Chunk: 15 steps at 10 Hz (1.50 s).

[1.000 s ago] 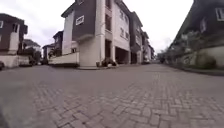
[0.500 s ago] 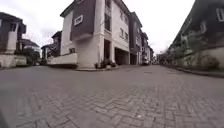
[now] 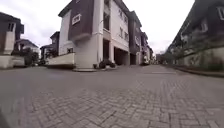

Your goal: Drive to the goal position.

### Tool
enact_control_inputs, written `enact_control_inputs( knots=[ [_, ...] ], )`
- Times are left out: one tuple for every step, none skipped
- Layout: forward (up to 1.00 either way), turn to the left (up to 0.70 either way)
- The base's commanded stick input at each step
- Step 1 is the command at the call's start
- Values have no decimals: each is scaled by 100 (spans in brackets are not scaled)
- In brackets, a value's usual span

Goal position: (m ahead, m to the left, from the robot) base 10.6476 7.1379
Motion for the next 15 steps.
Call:
enact_control_inputs(
  knots=[
    [70,0],
    [70,0],
    [70,0],
    [70,0],
    [70,0],
    [70,0],
    [70,0],
    [70,0],
    [70,0],
    [70,0],
    [70,0],
    [70,0],
    [70,2],
    [70,10],
    [70,18]
  ],
)
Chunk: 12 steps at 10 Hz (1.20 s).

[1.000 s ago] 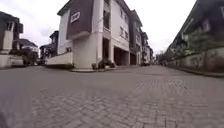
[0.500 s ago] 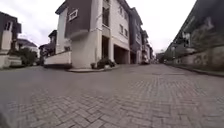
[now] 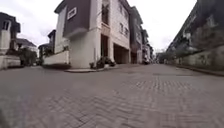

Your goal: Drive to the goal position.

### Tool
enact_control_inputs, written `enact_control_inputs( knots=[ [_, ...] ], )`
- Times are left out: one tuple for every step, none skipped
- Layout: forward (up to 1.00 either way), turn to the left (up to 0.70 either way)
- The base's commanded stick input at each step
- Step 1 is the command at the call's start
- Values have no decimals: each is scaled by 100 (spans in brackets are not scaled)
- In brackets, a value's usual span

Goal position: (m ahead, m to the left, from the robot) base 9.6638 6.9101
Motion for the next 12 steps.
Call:
enact_control_inputs(
  knots=[
    [70,27],
    [70,35],
    [70,35],
    [70,25],
    [70,7],
    [70,2],
    [70,0],
    [70,0],
    [70,0],
    [70,0],
    [70,0],
    [70,0]
  ],
)
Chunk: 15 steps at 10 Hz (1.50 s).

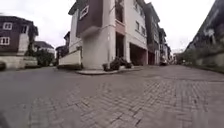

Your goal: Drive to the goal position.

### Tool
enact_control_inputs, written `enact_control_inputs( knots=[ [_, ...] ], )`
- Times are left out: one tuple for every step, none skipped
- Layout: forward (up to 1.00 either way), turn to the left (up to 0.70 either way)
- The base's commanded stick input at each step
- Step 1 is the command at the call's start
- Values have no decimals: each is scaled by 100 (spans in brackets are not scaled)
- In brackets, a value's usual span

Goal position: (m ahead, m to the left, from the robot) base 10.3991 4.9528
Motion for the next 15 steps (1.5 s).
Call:
enact_control_inputs(
  knots=[
    [70,0],
    [70,0],
    [70,0],
    [70,0],
    [70,0],
    [70,0],
    [70,0],
    [70,6],
    [70,29],
    [70,35],
    [70,35],
    [70,35],
    [70,35],
    [70,35],
    [70,35]
  ],
)
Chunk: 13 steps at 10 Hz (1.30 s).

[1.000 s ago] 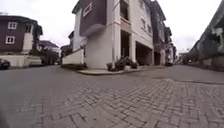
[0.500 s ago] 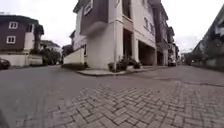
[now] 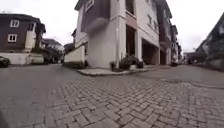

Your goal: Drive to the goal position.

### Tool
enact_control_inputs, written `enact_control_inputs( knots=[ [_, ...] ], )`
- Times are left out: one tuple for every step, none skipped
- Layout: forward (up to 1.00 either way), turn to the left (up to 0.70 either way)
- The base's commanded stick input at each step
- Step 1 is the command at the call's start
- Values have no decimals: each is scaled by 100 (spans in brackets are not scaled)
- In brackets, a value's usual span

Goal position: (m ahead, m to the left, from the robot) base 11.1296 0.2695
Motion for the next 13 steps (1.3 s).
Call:
enact_control_inputs(
  knots=[
    [70,22],
    [70,0],
    [70,0],
    [70,0],
    [70,0],
    [70,0],
    [70,0],
    [70,0],
    [70,0],
    [70,0],
    [70,0],
    [70,0],
    [70,0]
  ],
)
